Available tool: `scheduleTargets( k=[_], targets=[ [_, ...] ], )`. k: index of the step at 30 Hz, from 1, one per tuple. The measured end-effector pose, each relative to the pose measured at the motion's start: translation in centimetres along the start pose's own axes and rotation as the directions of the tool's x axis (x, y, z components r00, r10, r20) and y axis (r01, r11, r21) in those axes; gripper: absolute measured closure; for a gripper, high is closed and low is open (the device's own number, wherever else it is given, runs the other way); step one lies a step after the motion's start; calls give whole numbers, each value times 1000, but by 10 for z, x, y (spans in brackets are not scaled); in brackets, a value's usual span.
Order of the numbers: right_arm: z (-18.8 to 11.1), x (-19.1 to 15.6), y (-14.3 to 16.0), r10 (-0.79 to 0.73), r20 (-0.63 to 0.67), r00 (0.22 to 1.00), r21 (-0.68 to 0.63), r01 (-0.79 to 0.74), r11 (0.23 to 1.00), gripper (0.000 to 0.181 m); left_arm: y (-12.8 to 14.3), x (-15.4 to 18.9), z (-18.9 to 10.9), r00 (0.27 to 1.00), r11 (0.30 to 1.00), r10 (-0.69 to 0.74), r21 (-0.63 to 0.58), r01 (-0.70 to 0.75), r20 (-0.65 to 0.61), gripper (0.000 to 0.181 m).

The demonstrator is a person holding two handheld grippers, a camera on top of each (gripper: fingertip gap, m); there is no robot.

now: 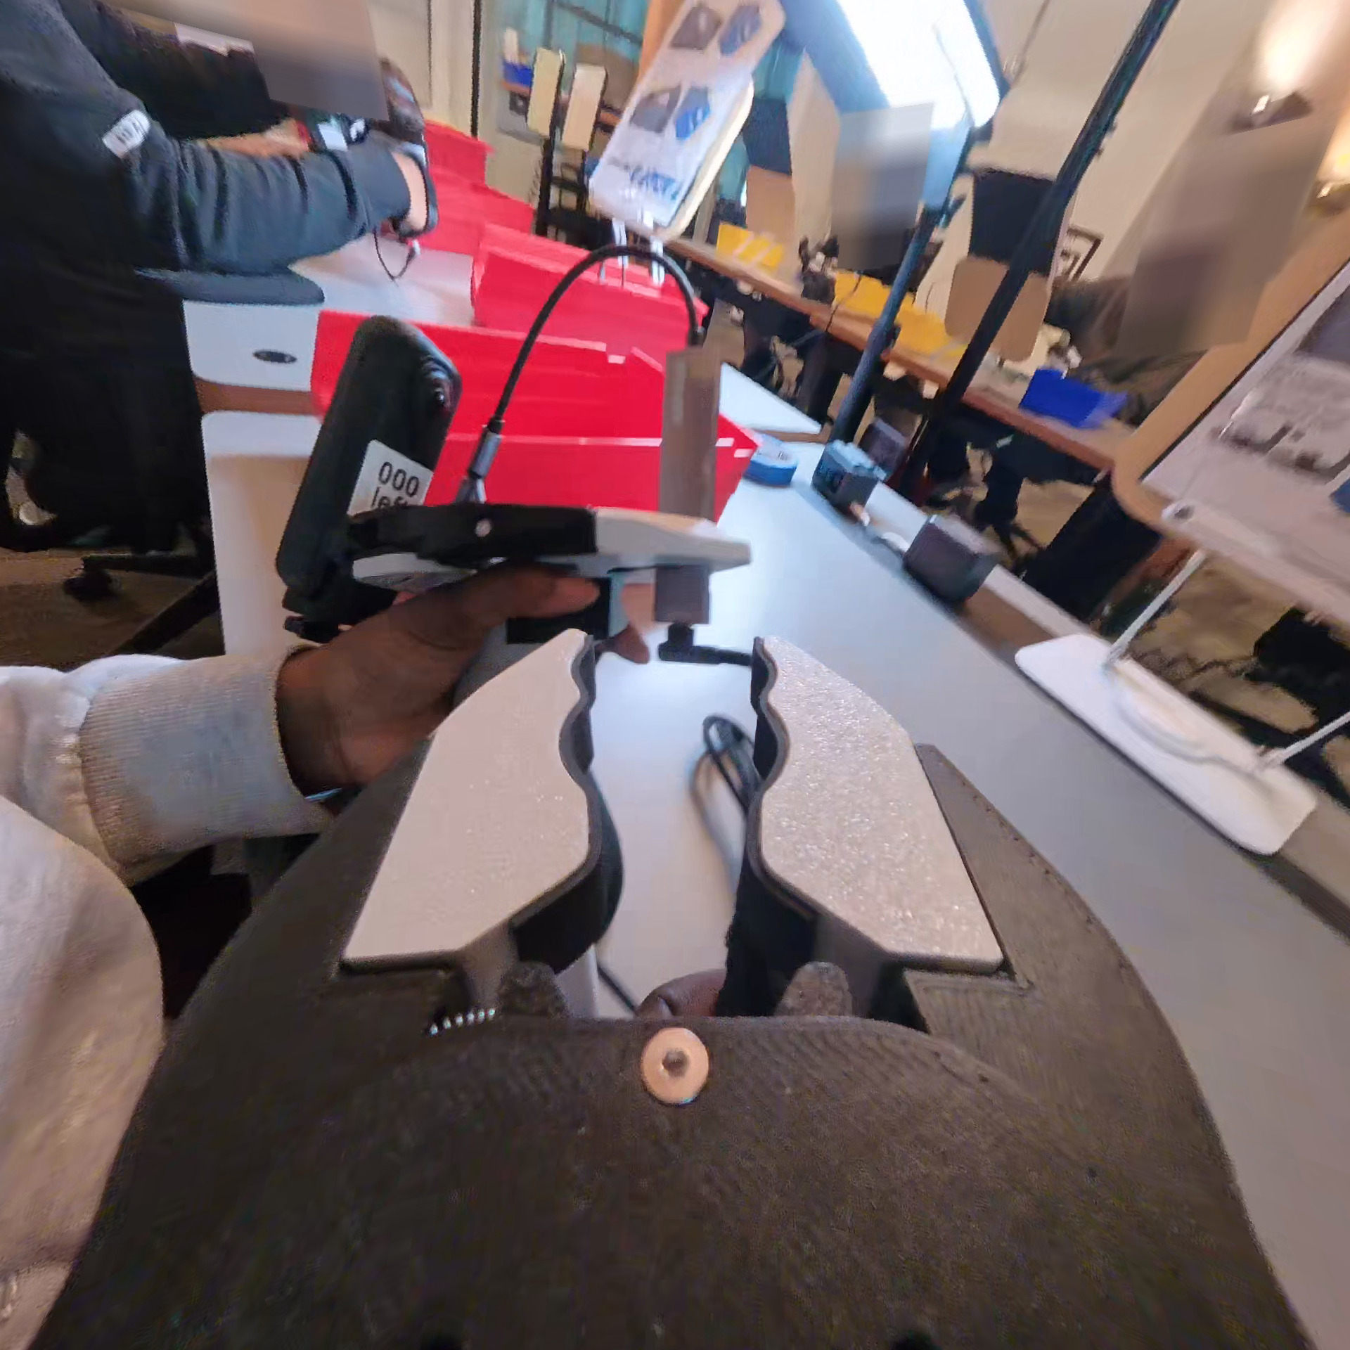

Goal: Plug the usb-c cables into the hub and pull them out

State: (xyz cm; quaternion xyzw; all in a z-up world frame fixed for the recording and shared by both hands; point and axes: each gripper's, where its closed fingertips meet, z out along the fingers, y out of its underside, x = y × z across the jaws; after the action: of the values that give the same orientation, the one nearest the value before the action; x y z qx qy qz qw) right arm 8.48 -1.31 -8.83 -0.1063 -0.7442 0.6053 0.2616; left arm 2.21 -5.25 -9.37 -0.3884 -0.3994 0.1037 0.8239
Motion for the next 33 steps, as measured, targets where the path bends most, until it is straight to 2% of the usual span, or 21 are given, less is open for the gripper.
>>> scheduleTargets(
  k=[2,4,6,7,8,10,12,14,15,18,25,30,33],
  targets=[
    [9,-9,21,33,-2,999,-54,-33,998,141,7,-5,0,997,996,-81,24,81,3,172],
    [17,-5,36,-44,-68,997,-97,37,995,141,14,-2,1,995,995,-99,-2,99,-19,172],
    [22,3,45,-129,-128,983,-136,111,984,153,13,-1,2,996,996,-84,-8,84,-24,172],
    [25,1,51,-108,-122,987,-151,89,985,155,13,0,1,995,996,-90,-4,90,-33,172],
    [30,-3,55,-27,-97,995,-151,12,988,156,13,1,1,993,995,-104,-1,104,-52,172],
    [37,-14,55,262,-6,965,-81,-262,962,155,11,9,-1,978,987,-156,11,159,-138,172],
    [38,-18,41,554,160,817,21,-564,825,151,5,22,-6,937,971,-223,24,238,-270,172],
    [36,-18,30,670,310,675,63,-718,694,150,5,29,-7,899,952,-284,12,305,-335,172],
    [36,-17,30,681,326,656,78,-736,672,151,7,31,-7,885,947,-304,-8,322,-351,172],
    [33,-13,26,656,319,684,159,-721,675,169,12,38,-6,871,948,-307,-38,317,-384,172],
    [27,-14,24,681,368,633,138,-762,633,174,15,42,-7,863,950,-305,-62,307,-402,172],
    [23,-11,20,688,392,611,168,-783,599,174,29,53,-4,863,959,-282,-155,237,-420,168],
    [22,-11,21,682,392,617,160,-776,610,173,30,54,-5,865,964,-262,-162,212,-427,173]
  ],
)
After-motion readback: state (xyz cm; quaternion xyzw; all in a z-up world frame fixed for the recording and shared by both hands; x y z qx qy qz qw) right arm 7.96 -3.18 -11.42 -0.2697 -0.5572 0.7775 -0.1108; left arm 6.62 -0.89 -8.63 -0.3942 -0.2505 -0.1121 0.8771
